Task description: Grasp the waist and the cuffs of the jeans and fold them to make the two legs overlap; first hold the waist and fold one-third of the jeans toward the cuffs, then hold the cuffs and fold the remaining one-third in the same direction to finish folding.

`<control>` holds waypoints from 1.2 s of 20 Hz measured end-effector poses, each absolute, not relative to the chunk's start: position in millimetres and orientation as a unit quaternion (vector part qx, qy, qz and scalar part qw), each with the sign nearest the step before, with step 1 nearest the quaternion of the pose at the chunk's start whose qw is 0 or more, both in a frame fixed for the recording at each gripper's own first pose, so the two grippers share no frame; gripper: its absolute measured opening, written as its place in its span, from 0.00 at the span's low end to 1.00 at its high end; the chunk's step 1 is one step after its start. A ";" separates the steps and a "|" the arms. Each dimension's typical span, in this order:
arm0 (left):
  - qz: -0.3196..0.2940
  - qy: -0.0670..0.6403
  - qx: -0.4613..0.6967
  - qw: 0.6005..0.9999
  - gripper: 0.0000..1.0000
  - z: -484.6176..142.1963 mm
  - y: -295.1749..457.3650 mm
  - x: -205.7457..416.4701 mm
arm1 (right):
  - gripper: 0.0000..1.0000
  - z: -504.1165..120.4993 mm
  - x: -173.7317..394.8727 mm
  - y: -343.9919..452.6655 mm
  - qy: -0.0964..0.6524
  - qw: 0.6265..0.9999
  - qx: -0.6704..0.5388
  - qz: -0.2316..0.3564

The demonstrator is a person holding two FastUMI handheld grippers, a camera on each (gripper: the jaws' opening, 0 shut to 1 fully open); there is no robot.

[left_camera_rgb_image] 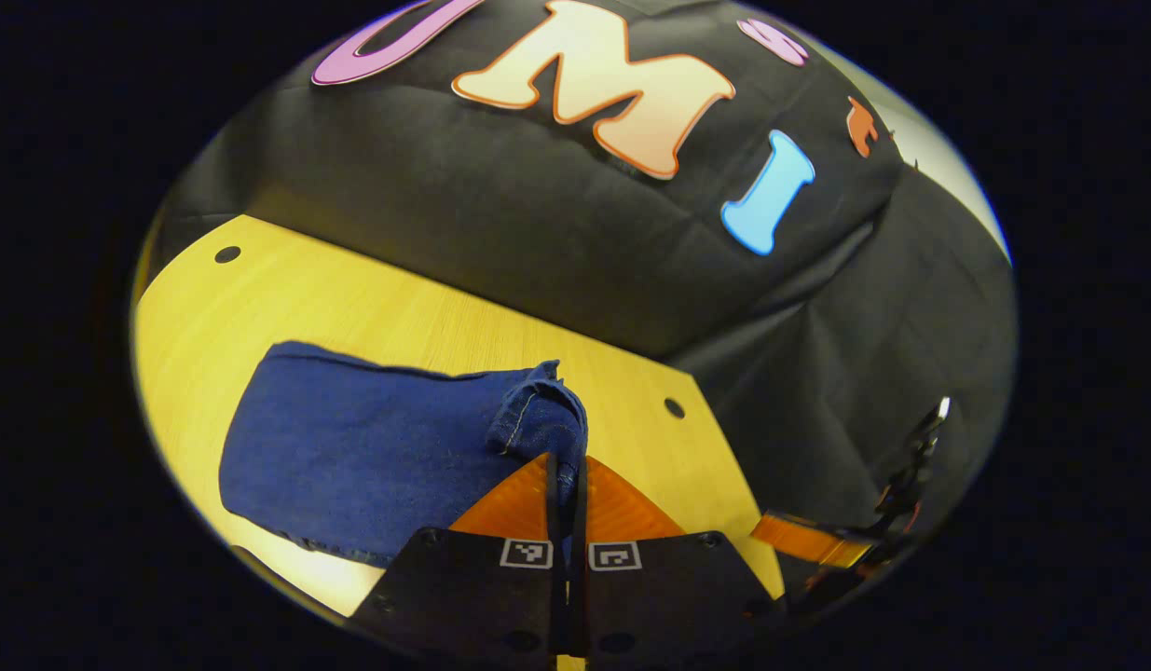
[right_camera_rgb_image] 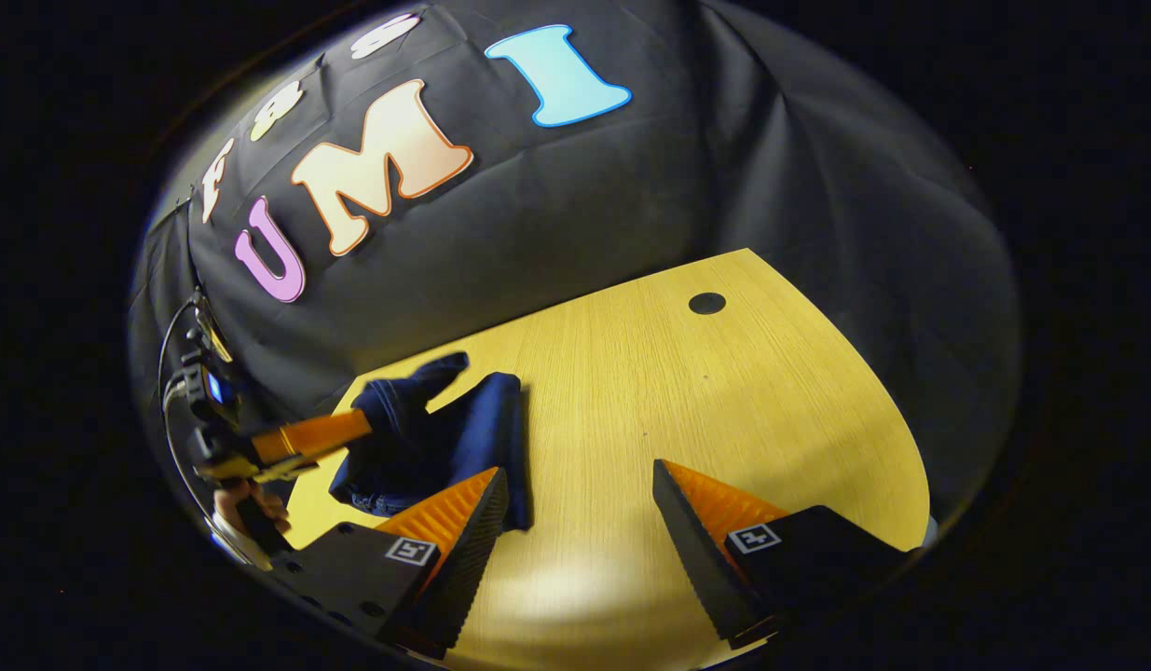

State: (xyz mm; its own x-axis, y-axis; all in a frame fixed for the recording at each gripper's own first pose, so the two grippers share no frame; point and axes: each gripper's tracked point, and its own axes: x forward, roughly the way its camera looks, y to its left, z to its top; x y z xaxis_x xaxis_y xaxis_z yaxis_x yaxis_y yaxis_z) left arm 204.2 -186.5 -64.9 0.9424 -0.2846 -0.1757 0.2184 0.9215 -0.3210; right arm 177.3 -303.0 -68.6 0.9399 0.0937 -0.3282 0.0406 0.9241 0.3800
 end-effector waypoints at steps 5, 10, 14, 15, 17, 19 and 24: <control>-0.097 0.136 -0.037 0.985 0.03 -119.6 -188.3 198.9 | 0.97 -67.7 175.7 -294.6 0.173 0.966 0.187 0.034; -0.153 0.135 0.042 0.978 0.27 -136.4 -218.2 173.4 | 0.98 -57.1 169.7 -283.8 0.161 0.968 0.186 0.046; -0.137 0.096 0.022 0.986 0.99 -107.3 -207.3 138.9 | 0.97 -46.4 155.5 -269.8 0.151 0.972 0.172 0.046; -0.122 0.089 0.022 0.988 0.98 -99.4 -191.9 128.1 | 0.98 -43.4 150.1 -264.2 0.149 0.974 0.165 0.043; -0.085 0.068 0.026 0.994 0.96 -81.1 -153.6 105.7 | 0.98 -36.3 140.1 -251.7 0.139 0.978 0.151 0.037; -0.060 0.045 0.017 0.997 0.96 -62.5 -122.4 91.7 | 0.98 -27.8 129.4 -233.6 0.127 0.981 0.145 0.029; -0.004 0.020 0.015 1.000 0.96 -39.7 -43.9 65.7 | 0.98 -6.1 111.8 -195.5 0.098 0.983 0.155 0.018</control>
